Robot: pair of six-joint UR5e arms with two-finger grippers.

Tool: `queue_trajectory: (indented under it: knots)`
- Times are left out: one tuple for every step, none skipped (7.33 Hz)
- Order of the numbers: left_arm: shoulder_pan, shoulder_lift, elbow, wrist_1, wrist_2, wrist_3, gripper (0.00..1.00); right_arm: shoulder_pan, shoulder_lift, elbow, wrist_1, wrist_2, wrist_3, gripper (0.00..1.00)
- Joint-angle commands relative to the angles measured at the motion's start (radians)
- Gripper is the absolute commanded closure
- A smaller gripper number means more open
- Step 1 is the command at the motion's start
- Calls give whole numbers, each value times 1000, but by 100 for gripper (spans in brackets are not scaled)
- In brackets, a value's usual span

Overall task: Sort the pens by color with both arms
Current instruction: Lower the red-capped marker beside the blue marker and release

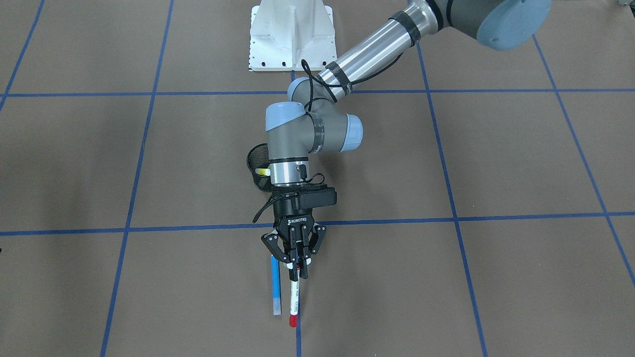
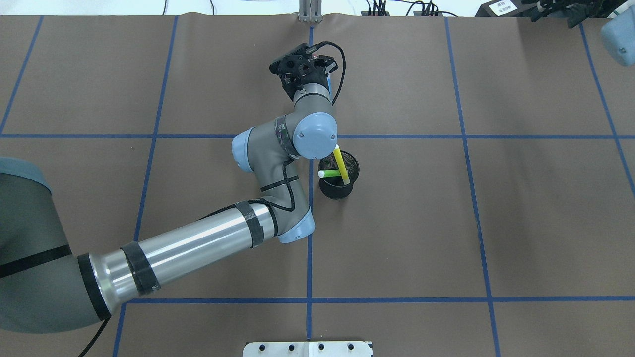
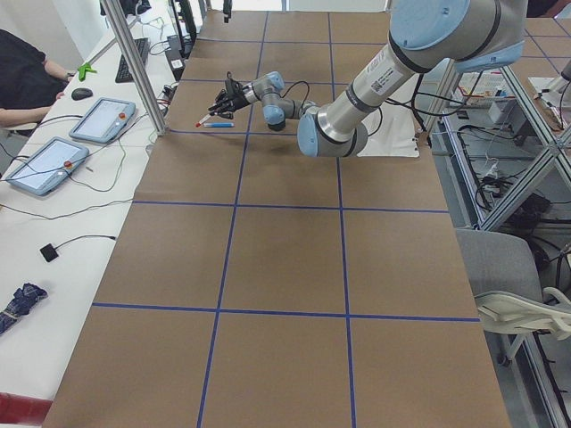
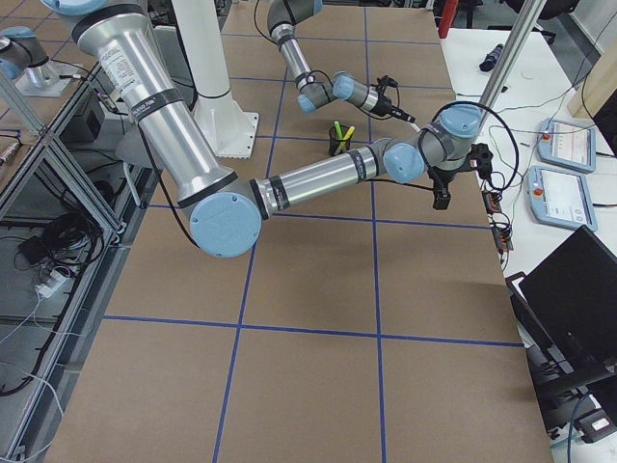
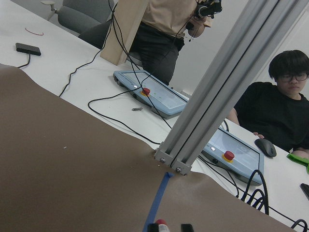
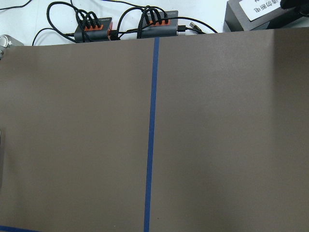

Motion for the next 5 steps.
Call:
queue_trajectory:
  knots:
    - [0, -3, 10, 0, -7, 1, 93, 0, -1, 0, 0, -1, 0, 1]
    - [0, -2, 12, 0, -36, 12, 26, 2, -1, 1, 0, -1, 0, 1]
    - [0, -2, 10, 0, -52, 15, 0, 0, -2, 9, 0, -1, 0, 1]
    - [0, 0, 3, 0, -73, 76, 0, 0, -5, 15, 0, -1, 2, 1]
    - [0, 3, -34, 0, -104, 173, 0, 0, -7, 17, 0, -1, 0, 1]
